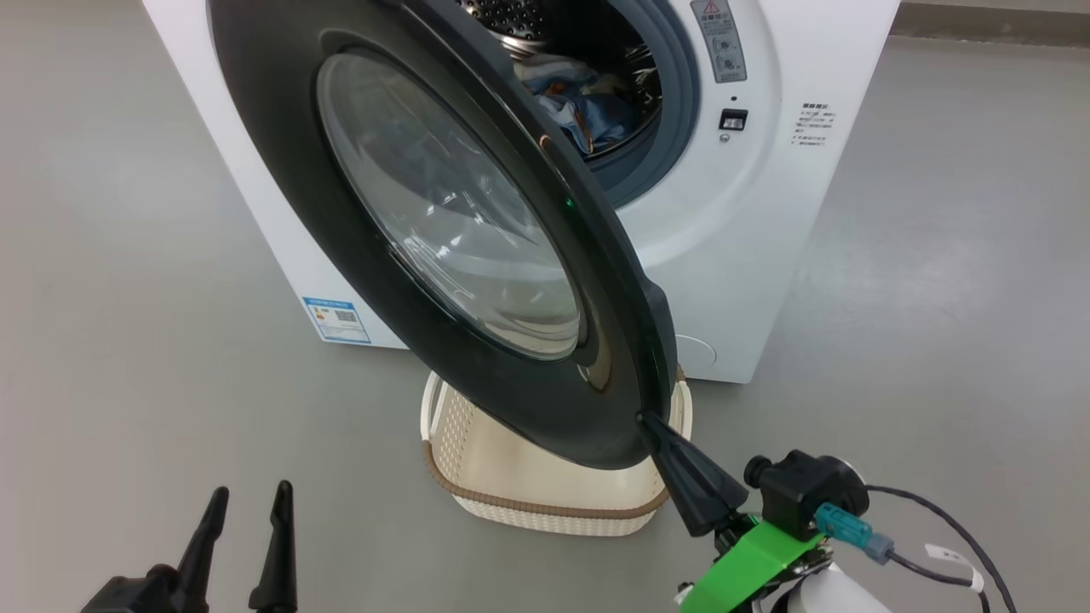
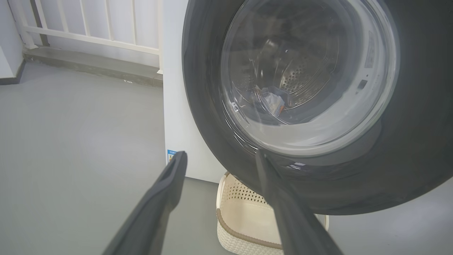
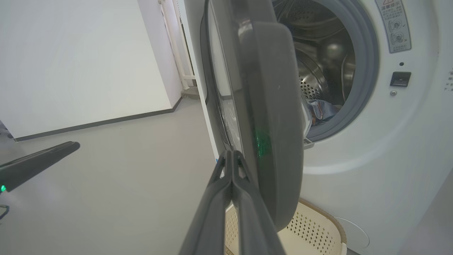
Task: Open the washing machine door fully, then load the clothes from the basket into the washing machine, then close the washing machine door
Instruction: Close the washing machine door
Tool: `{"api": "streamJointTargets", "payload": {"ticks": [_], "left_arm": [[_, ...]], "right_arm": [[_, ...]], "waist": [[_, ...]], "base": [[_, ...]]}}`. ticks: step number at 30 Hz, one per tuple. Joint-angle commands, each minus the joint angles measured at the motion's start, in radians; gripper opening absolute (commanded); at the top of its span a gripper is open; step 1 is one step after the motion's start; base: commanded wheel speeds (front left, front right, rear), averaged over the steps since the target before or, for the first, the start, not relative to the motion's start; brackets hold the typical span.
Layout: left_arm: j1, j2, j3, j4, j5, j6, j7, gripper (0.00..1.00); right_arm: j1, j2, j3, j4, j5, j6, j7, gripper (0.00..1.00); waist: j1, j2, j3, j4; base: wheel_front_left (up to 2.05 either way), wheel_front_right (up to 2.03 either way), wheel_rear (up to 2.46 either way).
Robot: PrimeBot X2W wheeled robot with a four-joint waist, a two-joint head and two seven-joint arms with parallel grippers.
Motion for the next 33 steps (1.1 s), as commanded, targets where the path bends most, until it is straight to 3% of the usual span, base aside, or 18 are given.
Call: {"api": "streamJointTargets", "payload": {"ticks": [1,22,33], "left_arm": [[-0.047,0.015,0.028,-0.021,-0.004,-0.002,-0.006,1.00],[-0.091,-0.001,0.019,-0.037,0.002,-0.002,-0.006,1.00],[-0.131,-0.025,-0.004,-0.064,0.012,-0.002,-0.006,1.00]], "right_arm": [[-0.040,0.019,0.001,-0.015,0.006,0.007,-0.005,0.00],[-0.129,0.021,-0.088,0.004,-0.002,0.007,-0.005,0.00],[-0.222,0.000,-0.194,0.016,-0.009,0.007,-0.005,0.00]], "waist": [[0.0000,-0.0001,0.007,0.004],[0.0000,-0.0001,0.083,0.027],[0.0000,-0.0001,0.143,0.050]], "base": [[0.00,0.00,0.00],[0.00,0.00,0.00],[0.00,0.00,0.00]]}}
